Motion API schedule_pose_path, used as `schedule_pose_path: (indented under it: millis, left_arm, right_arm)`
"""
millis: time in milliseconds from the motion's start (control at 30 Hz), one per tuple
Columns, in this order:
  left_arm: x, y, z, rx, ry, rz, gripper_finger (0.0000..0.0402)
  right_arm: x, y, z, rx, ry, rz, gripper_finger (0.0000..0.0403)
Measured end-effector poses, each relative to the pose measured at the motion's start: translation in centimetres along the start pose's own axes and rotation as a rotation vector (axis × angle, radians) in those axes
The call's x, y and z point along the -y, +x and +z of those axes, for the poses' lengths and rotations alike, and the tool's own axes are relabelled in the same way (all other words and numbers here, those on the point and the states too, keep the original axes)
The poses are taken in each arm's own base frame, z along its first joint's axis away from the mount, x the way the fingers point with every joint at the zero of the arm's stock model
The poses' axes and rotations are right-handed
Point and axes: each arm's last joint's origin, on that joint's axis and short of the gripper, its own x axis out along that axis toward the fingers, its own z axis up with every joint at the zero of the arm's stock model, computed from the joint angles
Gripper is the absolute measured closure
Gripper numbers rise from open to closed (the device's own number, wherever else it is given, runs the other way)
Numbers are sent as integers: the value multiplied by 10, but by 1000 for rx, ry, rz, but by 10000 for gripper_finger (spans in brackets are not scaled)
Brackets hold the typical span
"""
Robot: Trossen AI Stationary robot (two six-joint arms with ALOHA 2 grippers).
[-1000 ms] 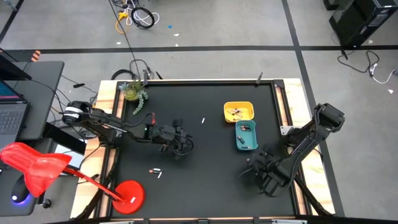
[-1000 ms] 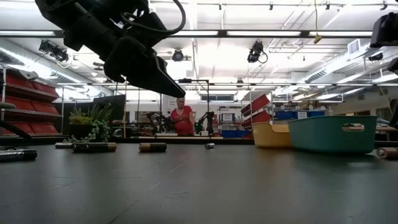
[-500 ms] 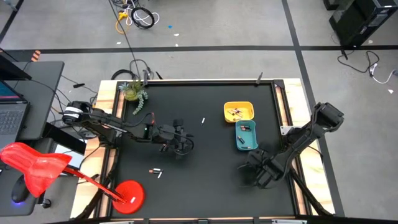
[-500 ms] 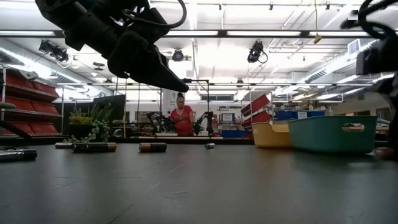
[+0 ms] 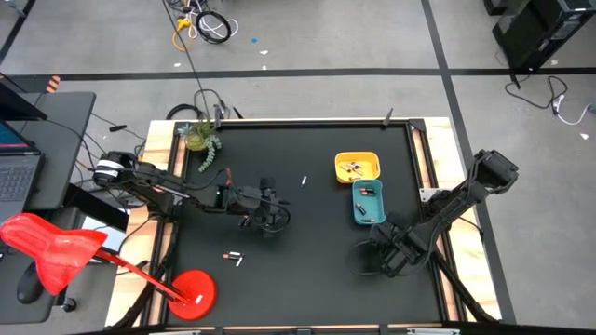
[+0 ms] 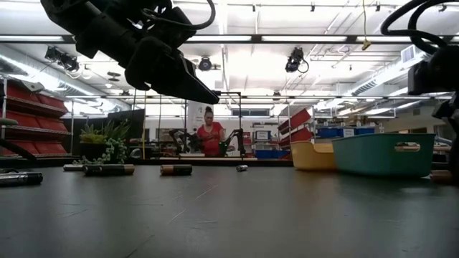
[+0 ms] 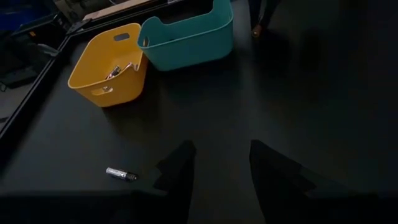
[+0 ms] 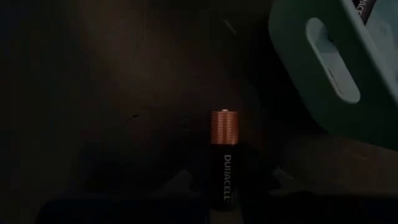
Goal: Sort batteries
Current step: Put the gold black battery into the blue bin
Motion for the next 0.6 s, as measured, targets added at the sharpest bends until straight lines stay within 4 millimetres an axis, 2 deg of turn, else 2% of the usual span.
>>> schedule_pose_path:
  millis: [300,433,600]
  left_arm:
    - [0,0,0,2,-2,1,245]
    - [0,0,0,3,-2,2,245]
    - [0,0,0,3,-3,2,245]
  right_arm:
    - [-15,3,12,185,31,113,355]
    - [-16,6,27,293,30,121,355]
    - [-13,10,55,410,10,121,355]
